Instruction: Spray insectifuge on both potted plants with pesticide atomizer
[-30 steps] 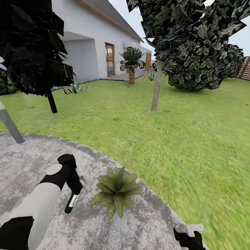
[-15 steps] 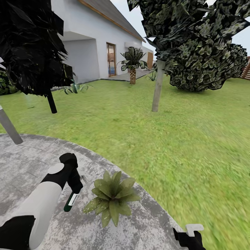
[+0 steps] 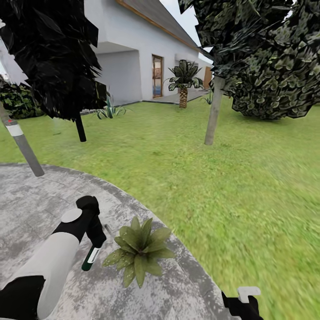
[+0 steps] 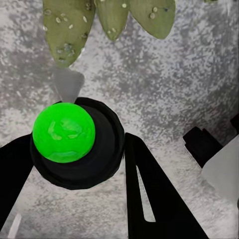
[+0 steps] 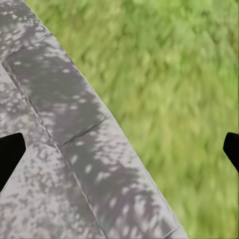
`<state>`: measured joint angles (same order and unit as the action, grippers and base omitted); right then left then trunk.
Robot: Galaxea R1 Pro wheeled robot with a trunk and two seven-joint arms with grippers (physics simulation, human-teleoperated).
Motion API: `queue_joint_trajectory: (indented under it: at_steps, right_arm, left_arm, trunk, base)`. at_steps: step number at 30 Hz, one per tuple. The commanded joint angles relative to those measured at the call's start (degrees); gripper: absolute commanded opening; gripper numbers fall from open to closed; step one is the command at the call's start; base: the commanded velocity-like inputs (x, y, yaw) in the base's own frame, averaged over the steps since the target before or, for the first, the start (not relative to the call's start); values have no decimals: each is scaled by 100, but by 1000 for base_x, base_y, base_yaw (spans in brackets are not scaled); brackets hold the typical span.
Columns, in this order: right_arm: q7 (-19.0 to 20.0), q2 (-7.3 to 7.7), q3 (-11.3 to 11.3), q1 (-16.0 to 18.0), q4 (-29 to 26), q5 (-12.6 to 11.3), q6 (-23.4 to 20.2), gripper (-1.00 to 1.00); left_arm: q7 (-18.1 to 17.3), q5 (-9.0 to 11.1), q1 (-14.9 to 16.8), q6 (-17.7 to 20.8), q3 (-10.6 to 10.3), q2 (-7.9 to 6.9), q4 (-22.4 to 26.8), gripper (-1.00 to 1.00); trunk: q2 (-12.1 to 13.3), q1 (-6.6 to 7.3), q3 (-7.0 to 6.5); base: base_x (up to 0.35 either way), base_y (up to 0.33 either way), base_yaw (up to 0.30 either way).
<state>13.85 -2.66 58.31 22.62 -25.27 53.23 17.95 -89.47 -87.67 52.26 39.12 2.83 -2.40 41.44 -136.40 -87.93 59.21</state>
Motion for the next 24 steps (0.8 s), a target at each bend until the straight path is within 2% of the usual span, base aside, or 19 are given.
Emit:
queue_joint_trajectory:
  at_steps: [1, 9, 14, 19, 24]
  right_arm:
    - [45, -6, 49, 6, -8, 29, 21, 100]
    - [43, -6, 48, 7, -7, 29, 23, 100]
    - [45, -5, 49, 7, -12, 29, 23, 100]
    - [43, -6, 49, 6, -13, 29, 20, 100]
    - [42, -6, 49, 6, -13, 29, 22, 100]
  left_arm:
    - [-53, -54, 4, 60, 16, 3, 4, -100]
    - [-53, -57, 4, 68, 14, 2, 4, -100]
    - [-53, -57, 4, 72, 16, 10, 4, -100]
    - [-53, -57, 4, 71, 16, 11, 4, -100]
    - [-53, -57, 4, 77, 15, 11, 4, -100]
  trunk:
    - [-2, -1, 6]
    - [-2, -1, 6]
    - [-2, -1, 6]
    - [-2, -1, 6]
    - [-2, -1, 6]
  base:
    - [82, -79, 278]
    - [54, -40, 247]
    - [185, -210, 40]
    - [36, -267, 13]
    - [-56, -274, 230]
